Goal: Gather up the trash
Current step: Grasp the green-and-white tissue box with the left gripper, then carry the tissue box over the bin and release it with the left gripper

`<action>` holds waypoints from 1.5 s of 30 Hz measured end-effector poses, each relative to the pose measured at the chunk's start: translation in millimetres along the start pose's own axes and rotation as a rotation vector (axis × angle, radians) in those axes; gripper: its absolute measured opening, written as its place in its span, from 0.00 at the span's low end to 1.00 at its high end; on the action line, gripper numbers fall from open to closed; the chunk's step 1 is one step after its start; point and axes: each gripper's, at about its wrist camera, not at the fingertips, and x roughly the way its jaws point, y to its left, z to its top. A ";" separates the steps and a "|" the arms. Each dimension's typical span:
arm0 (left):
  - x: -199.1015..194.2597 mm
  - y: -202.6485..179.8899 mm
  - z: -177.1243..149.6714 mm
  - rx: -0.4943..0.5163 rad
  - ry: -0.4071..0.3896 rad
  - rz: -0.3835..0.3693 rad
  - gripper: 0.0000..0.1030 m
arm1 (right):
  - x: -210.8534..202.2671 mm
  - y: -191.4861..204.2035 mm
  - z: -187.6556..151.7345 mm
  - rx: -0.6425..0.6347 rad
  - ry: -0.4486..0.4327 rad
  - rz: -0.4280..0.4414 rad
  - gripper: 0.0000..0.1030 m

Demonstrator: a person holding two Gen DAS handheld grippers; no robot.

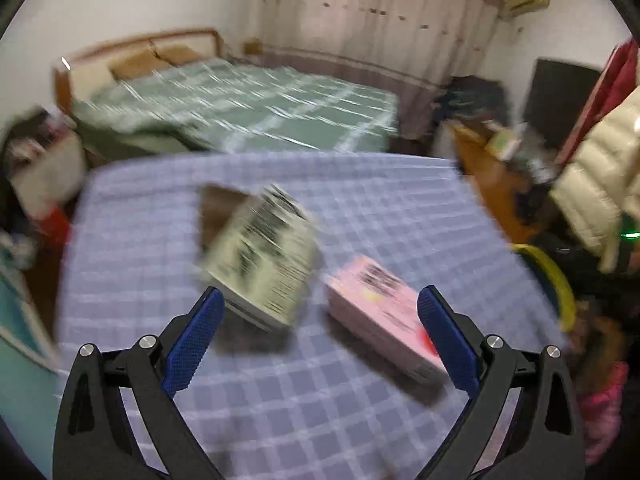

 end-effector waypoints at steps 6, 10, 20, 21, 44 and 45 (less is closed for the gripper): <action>25.9 -18.2 28.9 0.208 0.004 0.093 0.93 | 0.8 2.3 0.0 0.001 0.011 0.002 0.70; 52.4 -21.9 41.3 0.280 0.092 0.081 0.84 | 1.4 2.9 0.8 -0.004 0.013 0.004 0.70; 87.2 -11.8 31.9 0.467 0.269 0.142 0.81 | 4.1 2.5 0.5 0.002 0.032 0.031 0.71; 88.9 -13.6 28.5 0.486 0.282 0.139 0.81 | 3.3 1.4 0.7 0.004 0.031 0.032 0.71; 81.6 -39.0 32.7 0.542 0.203 0.267 0.69 | 2.4 -0.6 0.8 0.018 0.025 0.035 0.72; 75.2 -41.1 35.3 0.536 0.188 0.268 0.69 | 2.6 -0.3 0.6 0.017 0.026 0.035 0.72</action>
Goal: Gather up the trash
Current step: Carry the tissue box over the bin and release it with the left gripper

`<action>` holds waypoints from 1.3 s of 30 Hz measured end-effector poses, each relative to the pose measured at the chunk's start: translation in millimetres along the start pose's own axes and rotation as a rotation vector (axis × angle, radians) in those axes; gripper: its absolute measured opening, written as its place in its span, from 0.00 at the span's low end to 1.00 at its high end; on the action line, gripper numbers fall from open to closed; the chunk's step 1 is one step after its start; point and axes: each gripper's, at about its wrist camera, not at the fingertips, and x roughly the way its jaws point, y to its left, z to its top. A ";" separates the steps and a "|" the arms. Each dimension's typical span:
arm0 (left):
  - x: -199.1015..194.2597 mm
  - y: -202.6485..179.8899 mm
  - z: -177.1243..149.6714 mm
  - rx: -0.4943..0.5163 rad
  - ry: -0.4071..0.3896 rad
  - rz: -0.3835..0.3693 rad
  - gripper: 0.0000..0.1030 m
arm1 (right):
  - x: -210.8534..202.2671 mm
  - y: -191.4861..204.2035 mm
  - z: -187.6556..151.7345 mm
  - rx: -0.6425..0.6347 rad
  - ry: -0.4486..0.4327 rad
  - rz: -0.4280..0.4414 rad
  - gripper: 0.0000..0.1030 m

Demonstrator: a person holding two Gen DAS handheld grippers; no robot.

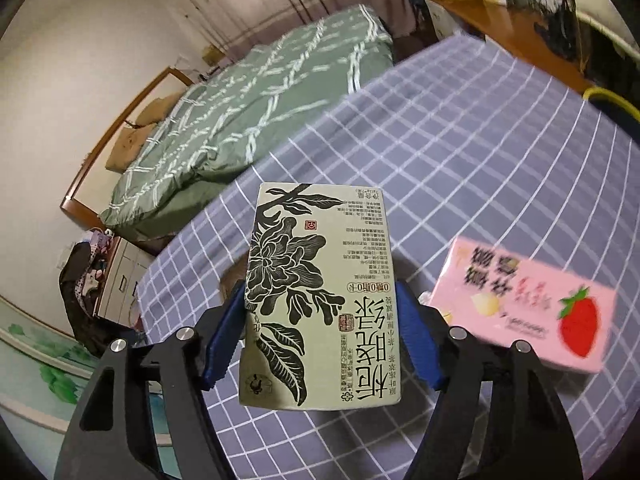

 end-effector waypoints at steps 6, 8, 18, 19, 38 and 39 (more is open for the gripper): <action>-46.0 3.9 9.5 -0.084 -0.074 -0.030 0.69 | -7.7 -5.5 1.6 0.012 -0.022 -0.001 0.72; -63.1 -0.8 13.2 -0.094 -0.105 -0.044 0.69 | -17.6 -12.0 3.4 0.041 -0.039 0.012 0.72; -125.2 -93.3 59.5 0.012 -0.243 -0.270 0.69 | -91.4 -57.9 -12.7 0.029 -0.092 -0.105 0.72; -127.5 -109.3 67.1 0.034 -0.251 -0.305 0.69 | -98.6 -64.5 -14.9 0.034 -0.097 -0.119 0.72; -79.7 -356.6 191.1 0.209 -0.223 -0.590 0.70 | -178.5 -149.0 -54.7 0.149 -0.156 -0.283 0.72; -75.8 -361.7 192.8 0.200 -0.221 -0.593 0.72 | -178.0 -148.6 -53.9 0.151 -0.155 -0.286 0.72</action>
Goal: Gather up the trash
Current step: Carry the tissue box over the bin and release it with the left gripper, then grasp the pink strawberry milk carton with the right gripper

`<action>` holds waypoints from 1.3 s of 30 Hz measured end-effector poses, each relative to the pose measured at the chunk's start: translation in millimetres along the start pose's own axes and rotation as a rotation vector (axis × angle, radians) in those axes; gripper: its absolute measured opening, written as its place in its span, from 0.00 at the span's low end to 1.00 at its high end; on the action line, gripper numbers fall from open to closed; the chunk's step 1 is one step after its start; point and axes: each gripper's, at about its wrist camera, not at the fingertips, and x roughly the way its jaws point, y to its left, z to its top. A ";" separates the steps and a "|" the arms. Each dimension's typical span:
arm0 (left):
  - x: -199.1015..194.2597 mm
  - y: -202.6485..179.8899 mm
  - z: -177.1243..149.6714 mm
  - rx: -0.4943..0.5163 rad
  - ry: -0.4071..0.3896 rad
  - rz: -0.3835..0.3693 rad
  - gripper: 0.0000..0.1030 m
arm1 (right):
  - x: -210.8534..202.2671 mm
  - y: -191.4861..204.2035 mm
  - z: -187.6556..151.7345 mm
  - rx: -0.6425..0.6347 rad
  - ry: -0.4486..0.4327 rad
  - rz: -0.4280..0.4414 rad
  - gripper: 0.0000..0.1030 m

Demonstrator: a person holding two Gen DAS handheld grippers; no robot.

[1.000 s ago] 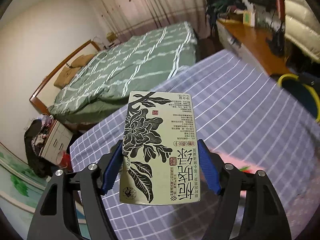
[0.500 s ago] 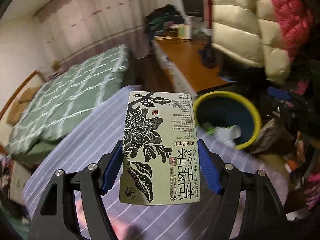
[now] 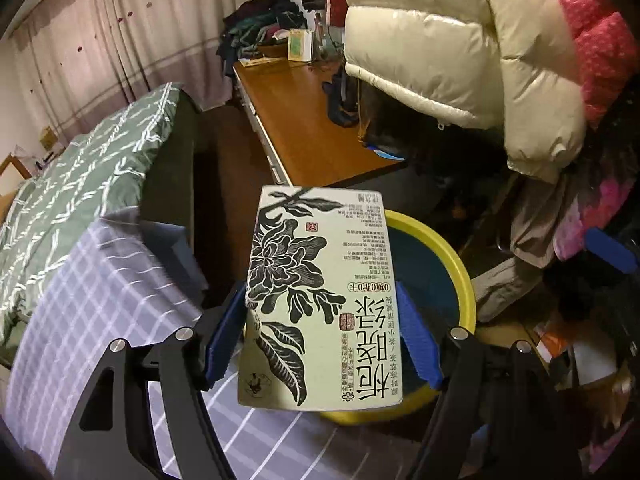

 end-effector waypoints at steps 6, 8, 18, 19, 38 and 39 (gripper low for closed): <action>-9.7 17.2 -5.4 -0.108 -0.047 0.017 0.88 | 1.0 9.0 -1.0 -0.002 0.006 0.005 0.72; -33.2 31.1 -15.7 -0.131 -0.072 0.027 0.89 | 3.4 14.3 -2.9 -0.007 0.012 0.016 0.72; -167.2 118.1 -120.9 -0.353 -0.254 0.177 0.95 | 21.6 70.8 -12.6 -0.096 0.076 0.109 0.72; -177.0 126.7 -132.7 -0.376 -0.265 0.192 0.95 | 23.4 77.6 -14.1 -0.107 0.083 0.119 0.72; -293.3 306.2 -391.7 -0.901 -0.348 0.716 0.95 | 64.4 301.2 -35.8 -0.447 0.284 0.517 0.72; -294.6 307.7 -394.5 -0.912 -0.351 0.724 0.95 | 65.7 316.6 -39.1 -0.472 0.299 0.541 0.72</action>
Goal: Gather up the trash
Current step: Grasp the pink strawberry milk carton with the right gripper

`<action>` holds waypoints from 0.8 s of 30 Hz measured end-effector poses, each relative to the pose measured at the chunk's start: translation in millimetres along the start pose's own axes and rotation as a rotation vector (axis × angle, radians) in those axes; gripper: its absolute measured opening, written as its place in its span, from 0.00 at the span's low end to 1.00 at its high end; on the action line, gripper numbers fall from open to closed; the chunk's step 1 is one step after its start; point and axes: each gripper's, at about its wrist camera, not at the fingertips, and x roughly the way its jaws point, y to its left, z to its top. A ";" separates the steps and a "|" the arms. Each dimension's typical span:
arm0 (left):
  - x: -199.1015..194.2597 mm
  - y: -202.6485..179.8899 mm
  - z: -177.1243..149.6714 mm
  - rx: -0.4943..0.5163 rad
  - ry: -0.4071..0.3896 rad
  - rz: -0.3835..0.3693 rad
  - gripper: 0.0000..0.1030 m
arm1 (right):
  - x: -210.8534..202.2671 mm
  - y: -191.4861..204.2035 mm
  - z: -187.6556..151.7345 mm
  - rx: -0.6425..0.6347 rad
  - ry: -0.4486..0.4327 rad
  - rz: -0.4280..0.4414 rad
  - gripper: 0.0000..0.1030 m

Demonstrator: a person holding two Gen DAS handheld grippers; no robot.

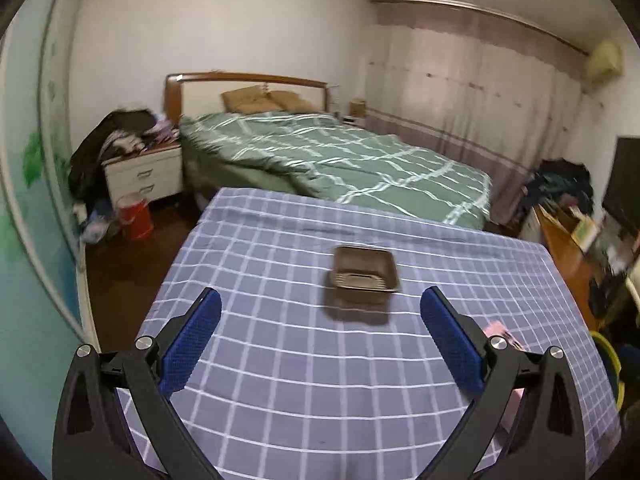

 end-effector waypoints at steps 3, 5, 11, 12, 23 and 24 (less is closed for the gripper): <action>-3.2 6.0 -1.7 -0.027 -0.026 0.022 0.95 | 26.6 30.1 8.5 -0.058 0.049 0.062 0.73; -5.9 10.1 -3.9 -0.041 -0.031 0.029 0.95 | 45.8 46.3 8.8 -0.098 0.089 0.075 0.73; -2.8 4.3 -7.8 -0.049 -0.003 0.009 0.95 | 98.9 67.9 -1.5 -0.143 0.217 0.054 0.73; -1.0 2.3 -8.0 -0.045 0.002 0.006 0.95 | 103.5 68.6 -3.5 -0.141 0.228 0.052 0.73; 2.3 -9.9 -9.4 -0.015 0.014 -0.004 0.95 | 121.7 68.2 -4.4 -0.125 0.242 0.040 0.70; 2.7 -11.0 -9.7 -0.013 0.014 -0.002 0.95 | 125.6 71.6 -1.1 -0.130 0.238 0.037 0.70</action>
